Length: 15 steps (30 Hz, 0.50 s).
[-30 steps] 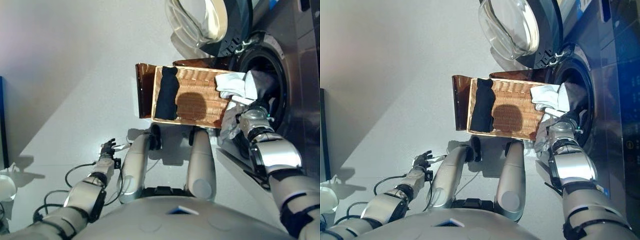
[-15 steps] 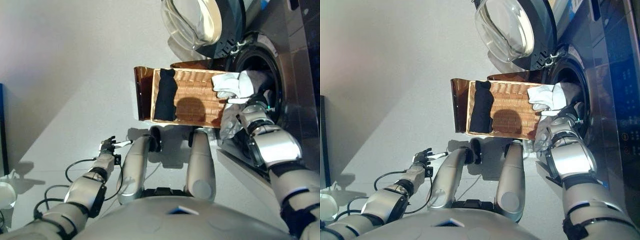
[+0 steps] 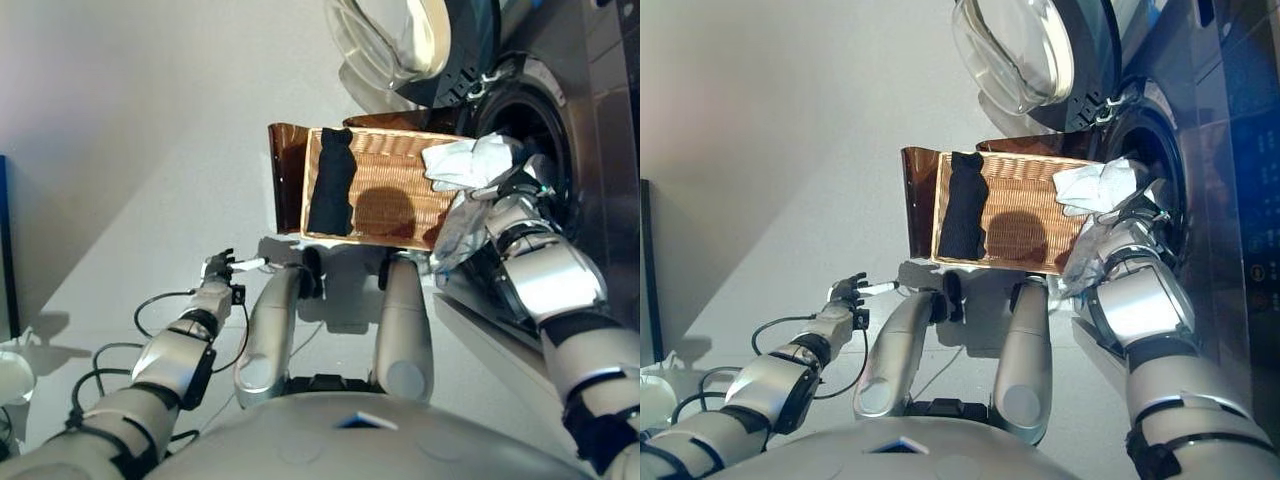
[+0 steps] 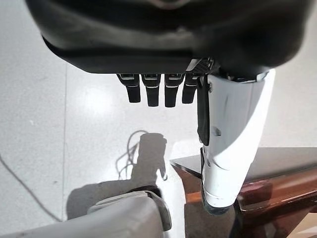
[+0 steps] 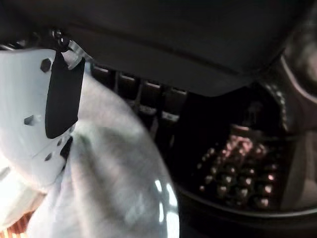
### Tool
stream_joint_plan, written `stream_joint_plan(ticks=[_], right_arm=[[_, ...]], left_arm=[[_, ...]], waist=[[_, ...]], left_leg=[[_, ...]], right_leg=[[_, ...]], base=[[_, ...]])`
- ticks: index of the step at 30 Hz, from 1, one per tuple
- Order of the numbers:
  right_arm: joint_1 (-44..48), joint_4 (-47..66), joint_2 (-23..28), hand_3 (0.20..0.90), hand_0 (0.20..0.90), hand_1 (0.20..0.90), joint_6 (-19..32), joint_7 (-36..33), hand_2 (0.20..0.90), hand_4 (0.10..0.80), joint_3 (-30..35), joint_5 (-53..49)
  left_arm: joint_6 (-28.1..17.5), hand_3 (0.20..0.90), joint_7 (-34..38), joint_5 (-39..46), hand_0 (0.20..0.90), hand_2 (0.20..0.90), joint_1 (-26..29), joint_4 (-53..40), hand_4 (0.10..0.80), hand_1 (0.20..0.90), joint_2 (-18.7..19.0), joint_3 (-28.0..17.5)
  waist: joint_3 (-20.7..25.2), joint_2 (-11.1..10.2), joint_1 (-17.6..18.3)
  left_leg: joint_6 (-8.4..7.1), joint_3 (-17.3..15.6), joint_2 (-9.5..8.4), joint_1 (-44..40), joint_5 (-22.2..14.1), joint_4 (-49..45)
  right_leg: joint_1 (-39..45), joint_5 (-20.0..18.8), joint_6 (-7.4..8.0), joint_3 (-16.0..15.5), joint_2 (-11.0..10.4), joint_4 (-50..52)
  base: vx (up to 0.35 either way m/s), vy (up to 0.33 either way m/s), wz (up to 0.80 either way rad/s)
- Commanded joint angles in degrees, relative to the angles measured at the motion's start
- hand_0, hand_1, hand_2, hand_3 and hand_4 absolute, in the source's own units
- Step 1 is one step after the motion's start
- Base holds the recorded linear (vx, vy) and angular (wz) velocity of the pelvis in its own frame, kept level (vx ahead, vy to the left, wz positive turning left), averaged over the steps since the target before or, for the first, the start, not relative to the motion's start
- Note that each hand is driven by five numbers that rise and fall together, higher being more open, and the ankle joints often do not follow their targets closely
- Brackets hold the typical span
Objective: Pick up the clothes and place them into the washing machine
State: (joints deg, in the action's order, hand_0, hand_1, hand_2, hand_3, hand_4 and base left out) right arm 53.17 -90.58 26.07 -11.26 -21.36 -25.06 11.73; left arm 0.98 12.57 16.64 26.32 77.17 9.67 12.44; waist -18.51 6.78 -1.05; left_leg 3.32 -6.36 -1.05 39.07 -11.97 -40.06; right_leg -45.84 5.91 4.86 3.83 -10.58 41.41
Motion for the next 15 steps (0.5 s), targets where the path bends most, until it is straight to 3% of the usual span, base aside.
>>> stream_joint_plan(ticks=[1, 7, 12, 15], right_arm=[[1.0, -1.7, -2.2, 0.200, 0.200, 0.200, -0.6, -0.1, 0.200, 0.300, 0.4, 0.1], [-4.8, -0.7, -3.0, 0.200, 0.200, 0.200, 0.7, -2.7, 0.200, 0.300, 6.3, -5.3], [-8.8, 0.9, -1.2, 0.200, 0.200, 0.200, 7.2, -6.0, 0.200, 0.300, 20.2, -26.4], [-9.0, 2.0, -1.3, 0.200, 0.200, 0.200, 10.5, -8.5, 0.200, 0.300, 24.6, -34.4]], left_arm=[[0.6, 0.900, 2.7, -0.3, 0.900, 0.900, 0.5, 3.4, 0.800, 0.900, 2.4, 0.3], [0.5, 0.900, 3.9, -0.2, 0.900, 0.900, -0.6, 3.5, 0.800, 0.900, 1.3, -0.3], [-0.6, 0.900, 4.4, 1.1, 0.900, 0.900, -2.0, 4.0, 0.800, 0.900, 1.4, -1.2], [-1.2, 0.900, 4.9, 1.9, 0.900, 0.900, -2.3, 4.1, 0.800, 0.900, 1.6, -1.1]], waist=[[-0.5, 0.0, -1.2], [-0.1, 0.2, -0.8], [1.0, 0.2, -0.3], [1.6, 0.5, -0.2]], left_leg=[[-2.04, -0.7, -1.97, 1.4, 2.6, 3.6], [-1.63, -1.4, -1.92, 1.9, 2.1, 3.1], [-1.43, -1.8, -1.87, 1.8, 1.2, 2.8], [-1.38, -2.1, -1.86, 1.7, 0.9, 2.9]], right_leg=[[2.1, 3.1, -4.87, -0.1, 0.2, 0.5], [1.1, 2.9, -4.81, 0.8, 0.2, 1.0], [0.7, 3.4, -4.65, 1.5, 0.4, 1.5], [0.5, 3.7, -4.59, 1.7, 0.5, 1.6]], base=[[-0.002, 0.007, 0.04], [0.005, 0.010, 0.01], [0.046, 0.022, -0.02], [0.039, 0.026, -0.06]])
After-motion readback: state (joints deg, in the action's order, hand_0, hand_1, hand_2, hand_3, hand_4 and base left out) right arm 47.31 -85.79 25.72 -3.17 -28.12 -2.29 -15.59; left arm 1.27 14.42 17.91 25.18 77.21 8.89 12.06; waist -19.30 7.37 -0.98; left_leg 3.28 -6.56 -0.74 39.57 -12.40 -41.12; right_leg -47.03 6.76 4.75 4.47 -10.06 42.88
